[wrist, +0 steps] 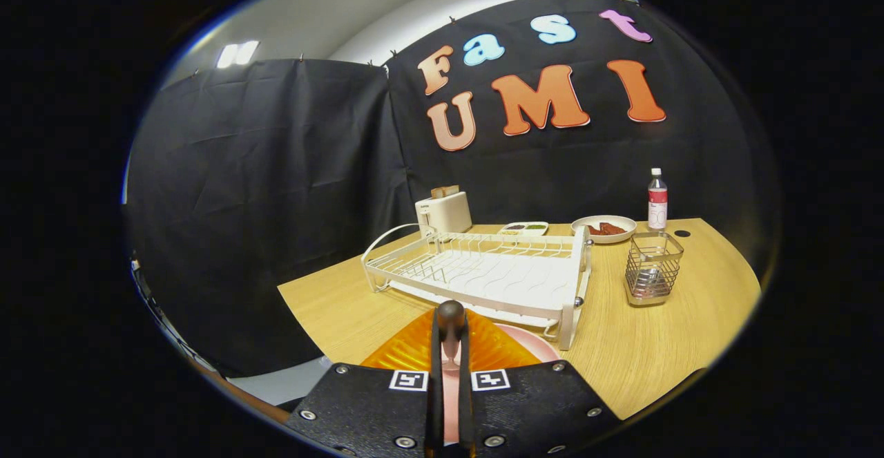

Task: Take the plate from the dish rack, then take the spoon from the basket and place it into the plate.

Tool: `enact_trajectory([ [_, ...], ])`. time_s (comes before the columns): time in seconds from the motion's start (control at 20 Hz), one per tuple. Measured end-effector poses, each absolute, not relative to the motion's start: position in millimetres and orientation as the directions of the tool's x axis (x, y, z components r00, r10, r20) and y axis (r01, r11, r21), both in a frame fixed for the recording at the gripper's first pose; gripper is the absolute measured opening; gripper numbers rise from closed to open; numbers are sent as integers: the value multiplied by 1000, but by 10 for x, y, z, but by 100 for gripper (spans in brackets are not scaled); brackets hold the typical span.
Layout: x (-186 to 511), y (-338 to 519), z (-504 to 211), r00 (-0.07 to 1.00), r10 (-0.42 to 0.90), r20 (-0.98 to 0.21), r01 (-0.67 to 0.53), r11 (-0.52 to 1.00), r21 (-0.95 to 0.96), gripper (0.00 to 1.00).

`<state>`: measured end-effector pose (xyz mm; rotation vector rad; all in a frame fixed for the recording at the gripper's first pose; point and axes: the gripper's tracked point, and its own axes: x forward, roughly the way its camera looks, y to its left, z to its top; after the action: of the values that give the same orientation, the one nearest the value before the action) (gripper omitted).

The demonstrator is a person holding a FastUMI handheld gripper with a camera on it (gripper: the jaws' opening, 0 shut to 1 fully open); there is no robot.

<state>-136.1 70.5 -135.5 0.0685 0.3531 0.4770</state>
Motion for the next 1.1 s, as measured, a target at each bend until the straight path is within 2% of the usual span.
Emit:
enact_trajectory([
  [0.4, -1408, 483, -1590, 839, 400, -370, -382, 916, 125, 10],
  [0.55, -1432, 342, -1740, 834, 354, -423, -344, 933, 102, 16],
  [0.8, -1413, 250, -1743, 845, 314, -434, -302, 948, 98, 23],
  [1.1, -1284, 194, -1475, 889, 268, -370, -253, 963, 90, 39],
])
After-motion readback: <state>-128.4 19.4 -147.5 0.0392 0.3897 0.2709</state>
